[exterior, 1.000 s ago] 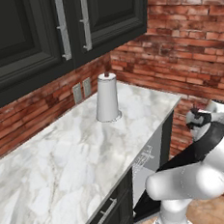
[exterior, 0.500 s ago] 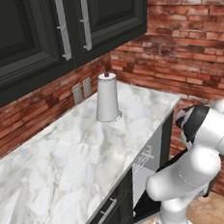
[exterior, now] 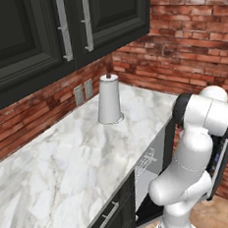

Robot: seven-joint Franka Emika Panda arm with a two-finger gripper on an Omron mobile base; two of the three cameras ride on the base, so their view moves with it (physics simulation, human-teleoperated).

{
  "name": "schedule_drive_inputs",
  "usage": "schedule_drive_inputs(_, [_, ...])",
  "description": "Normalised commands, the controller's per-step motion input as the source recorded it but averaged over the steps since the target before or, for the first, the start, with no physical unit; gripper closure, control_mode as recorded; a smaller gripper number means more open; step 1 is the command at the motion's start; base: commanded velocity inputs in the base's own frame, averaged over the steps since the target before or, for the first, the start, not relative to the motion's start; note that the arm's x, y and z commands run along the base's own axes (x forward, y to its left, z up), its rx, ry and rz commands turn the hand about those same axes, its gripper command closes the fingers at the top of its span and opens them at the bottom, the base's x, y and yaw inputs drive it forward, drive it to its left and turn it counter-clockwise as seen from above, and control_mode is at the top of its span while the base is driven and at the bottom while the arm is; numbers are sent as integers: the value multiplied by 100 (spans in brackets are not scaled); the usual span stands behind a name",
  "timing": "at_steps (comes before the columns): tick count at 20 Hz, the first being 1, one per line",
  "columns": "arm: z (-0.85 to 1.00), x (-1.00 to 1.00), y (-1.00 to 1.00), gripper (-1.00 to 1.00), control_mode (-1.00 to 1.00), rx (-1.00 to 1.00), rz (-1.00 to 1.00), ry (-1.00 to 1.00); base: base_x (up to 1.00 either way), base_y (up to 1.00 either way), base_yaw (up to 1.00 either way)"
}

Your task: Open the dishwasher door and pull out the top rack.

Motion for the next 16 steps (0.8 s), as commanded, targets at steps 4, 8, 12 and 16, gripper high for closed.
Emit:
schedule_drive_inputs(4, [-13,51,14,-100,-100,17,-14,0,0,0,0])
schedule_drive_inputs(8, [-23,23,18,-100,-100,17,-17,-3,0,0,0])
schedule_drive_inputs(12, [-37,11,15,-100,-100,17,-13,-12,0,0,0])
schedule_drive_inputs(16, [-24,45,23,-100,-100,9,-6,-14,0,0,0])
